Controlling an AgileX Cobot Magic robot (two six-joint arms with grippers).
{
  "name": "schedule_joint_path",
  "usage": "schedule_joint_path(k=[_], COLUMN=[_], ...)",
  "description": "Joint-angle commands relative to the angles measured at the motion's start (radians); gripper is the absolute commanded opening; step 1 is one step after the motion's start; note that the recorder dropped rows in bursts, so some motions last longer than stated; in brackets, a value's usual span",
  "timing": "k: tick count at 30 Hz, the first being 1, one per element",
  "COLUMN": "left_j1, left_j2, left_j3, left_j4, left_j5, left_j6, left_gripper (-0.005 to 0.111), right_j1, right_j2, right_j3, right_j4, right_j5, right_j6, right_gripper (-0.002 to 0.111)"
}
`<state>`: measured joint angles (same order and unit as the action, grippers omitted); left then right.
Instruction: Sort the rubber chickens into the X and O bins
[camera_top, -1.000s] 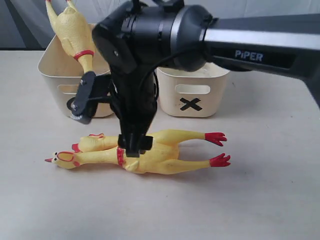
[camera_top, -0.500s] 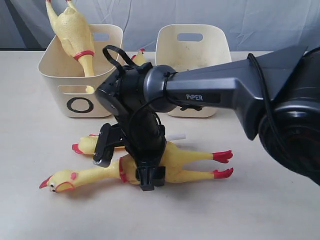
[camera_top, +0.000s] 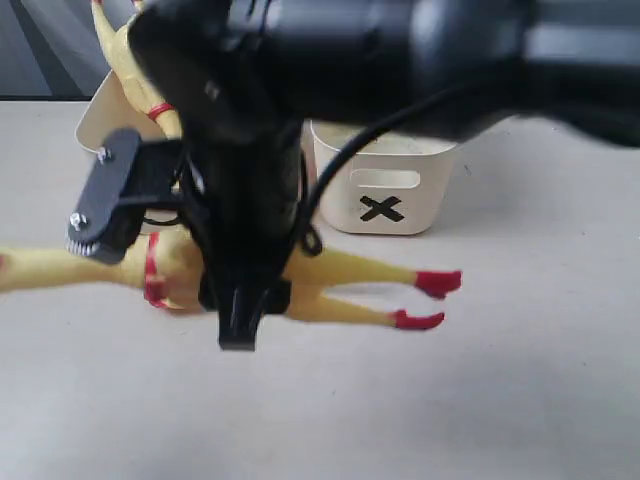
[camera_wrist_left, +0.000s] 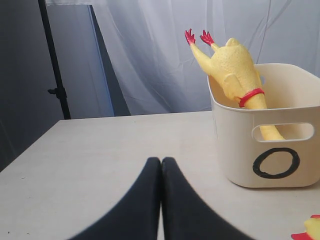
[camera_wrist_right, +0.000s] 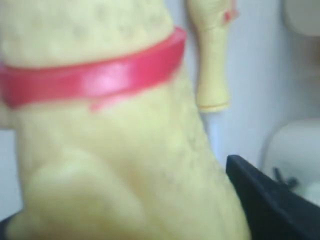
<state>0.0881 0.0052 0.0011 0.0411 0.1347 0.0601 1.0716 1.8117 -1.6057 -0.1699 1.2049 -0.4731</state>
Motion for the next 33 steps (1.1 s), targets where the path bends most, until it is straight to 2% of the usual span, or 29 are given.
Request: schedule_joint_path(k=[1,4,7,11,13,17,20,24,26,28,30,33], left_j1=[-0.01,-0.01,-0.01,-0.01,-0.01,-0.01,-0.01,-0.01,-0.01,-0.01,-0.01,-0.01], left_j2=[-0.005,-0.005,-0.005,-0.005,-0.005,-0.005,-0.005,-0.005,-0.005,-0.005,-0.005,-0.005], left_j3=[-0.001,-0.001,-0.001,-0.001,-0.001,-0.001,-0.001,-0.001,-0.001,-0.001,-0.001,-0.001], left_j4=[-0.002,-0.002,-0.002,-0.002,-0.002,-0.002,-0.002,-0.002,-0.002,-0.002,-0.002,-0.002], left_j5=[0.0,0.0,0.0,0.0,0.0,0.0,0.0,0.0,0.0,0.0,0.0,0.0], left_j6=[-0.003,-0.003,-0.003,-0.003,-0.003,-0.003,-0.003,-0.003,-0.003,-0.003,-0.003,-0.003], left_gripper=[0.0,0.0,0.0,0.0,0.0,0.0,0.0,0.0,0.0,0.0,0.0,0.0], right_j1=[0.01,-0.008,-0.041,-0.097,-0.131,-0.188,-0.252,-0.324,-0.346,-0.357,-0.361,-0.361], right_j2=[-0.197,-0.264,-0.288,-0.235,-0.174,-0.026,0.112,0.292,0.381,0.448,0.489,0.534], right_j3=[-0.005,-0.005,-0.005,-0.005,-0.005,-0.005,-0.006,-0.055,-0.125,-0.207,-0.282,-0.411], right_j4=[-0.272,-0.435,-0.464,-0.452,-0.445,-0.447,-0.422,-0.158,0.047,0.148,0.099,0.072], right_j5=[0.016,-0.231,-0.583,-1.078,-1.248,-1.395,-1.616,-1.912,-1.956,-1.915,-1.806,-1.486], right_j6=[0.074,0.322,0.527,0.636,0.694,0.7,0.663,0.56,0.552,0.552,0.552,0.568], right_gripper=[-0.001,-0.001,-0.001,-0.001,-0.001,-0.001,-0.001,-0.001,-0.001,-0.001,-0.001,-0.001])
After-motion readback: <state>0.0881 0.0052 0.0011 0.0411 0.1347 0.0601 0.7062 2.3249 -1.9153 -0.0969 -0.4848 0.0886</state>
